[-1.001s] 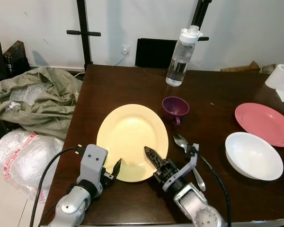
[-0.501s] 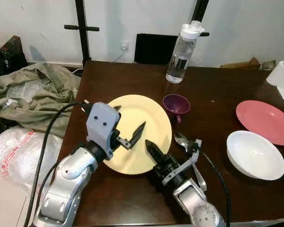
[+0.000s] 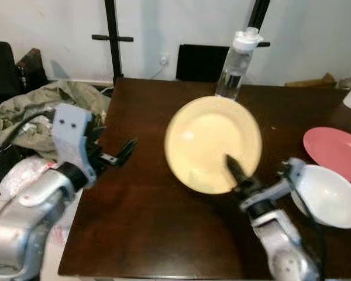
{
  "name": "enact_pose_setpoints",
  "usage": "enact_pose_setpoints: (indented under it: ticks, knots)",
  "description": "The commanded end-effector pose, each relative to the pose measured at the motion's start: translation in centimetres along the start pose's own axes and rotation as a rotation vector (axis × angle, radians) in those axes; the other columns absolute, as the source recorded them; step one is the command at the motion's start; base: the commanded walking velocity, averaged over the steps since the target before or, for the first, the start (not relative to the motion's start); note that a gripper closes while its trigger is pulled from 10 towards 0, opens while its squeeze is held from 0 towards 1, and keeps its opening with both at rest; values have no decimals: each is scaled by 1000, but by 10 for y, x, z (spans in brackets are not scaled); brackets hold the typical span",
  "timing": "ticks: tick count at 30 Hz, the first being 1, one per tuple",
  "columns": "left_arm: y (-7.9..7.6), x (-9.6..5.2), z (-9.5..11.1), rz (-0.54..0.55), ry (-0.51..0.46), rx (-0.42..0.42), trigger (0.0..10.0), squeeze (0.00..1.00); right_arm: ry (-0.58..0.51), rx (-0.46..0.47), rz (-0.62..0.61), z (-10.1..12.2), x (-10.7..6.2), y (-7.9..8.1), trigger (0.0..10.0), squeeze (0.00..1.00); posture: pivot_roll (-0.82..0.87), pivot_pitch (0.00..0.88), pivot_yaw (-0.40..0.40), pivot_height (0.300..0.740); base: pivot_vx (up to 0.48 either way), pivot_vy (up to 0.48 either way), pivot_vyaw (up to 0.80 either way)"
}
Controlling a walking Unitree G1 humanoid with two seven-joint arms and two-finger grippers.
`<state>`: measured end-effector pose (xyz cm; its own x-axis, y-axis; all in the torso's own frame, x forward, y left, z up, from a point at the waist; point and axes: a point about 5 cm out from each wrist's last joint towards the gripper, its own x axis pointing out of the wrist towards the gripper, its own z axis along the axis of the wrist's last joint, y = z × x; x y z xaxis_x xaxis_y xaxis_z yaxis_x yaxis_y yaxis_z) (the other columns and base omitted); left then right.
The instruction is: Setting the table
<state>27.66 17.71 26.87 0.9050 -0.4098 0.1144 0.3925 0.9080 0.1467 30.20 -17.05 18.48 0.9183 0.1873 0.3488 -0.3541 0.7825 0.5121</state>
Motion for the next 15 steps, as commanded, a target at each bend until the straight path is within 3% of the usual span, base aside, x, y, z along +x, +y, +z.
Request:
enact_pose_setpoints:
  ticks: [1, 3, 6, 9, 10, 11, 12, 13, 14, 15]
  knots:
    - [2, -2, -14, 20, 70, 19, 10000, 0, -47, -52, -34, 13, -3, -1, 10000, 0, 121, 74, 57, 740, 0, 0, 0]
    - [16, -4, -29, 166, 116, 60, 10000, 0, -95, -160, -86, 30, -3, -1, 10000, 0, 114, 53, 61, 740, 0, 0, 0]
    - [20, -6, -38, 222, 133, 54, 10000, 0, -126, -181, -106, 39, -4, 2, 10000, 0, 105, 44, 62, 740, 0, 0, 0]
    - [1, -14, -70, 177, 207, 70, 10000, 0, -142, -274, -164, 46, -11, 6, 10000, 0, 90, 29, 56, 740, 0, 0, 0]
    - [-10, -15, -80, 129, 222, 40, 10000, 0, -125, -282, -172, 41, -13, 6, 10000, 0, 90, 29, 56, 740, 0, 0, 0]
    - [-10, -15, -80, 129, 222, 40, 10000, 0, -125, -282, -172, 41, -13, 6, 10000, 0, 90, 29, 56, 740, 0, 0, 0]
    - [-18, -15, -86, 95, 241, 4, 10000, 184, -110, -285, -177, 37, -15, 7, 10000, 0, 72, 20, 55, 740, 0, 0, 0]
    - [-26, -13, -90, 78, 241, -56, 10000, 247, -95, -279, -180, 32, -17, 8, 10000, 0, 67, 18, 55, 740, 0, 0, 0]
    - [-26, -13, -90, 78, 241, -56, 10000, 247, -95, -279, -180, 32, -17, 8, 10000, 0, 67, 18, 55, 740, 0, 0, 0]
    - [-33, -11, -93, 72, 242, -106, 10000, 161, -81, -274, -185, 28, -19, 8, 10000, 0, 67, 18, 55, 740, 0, 0, 0]
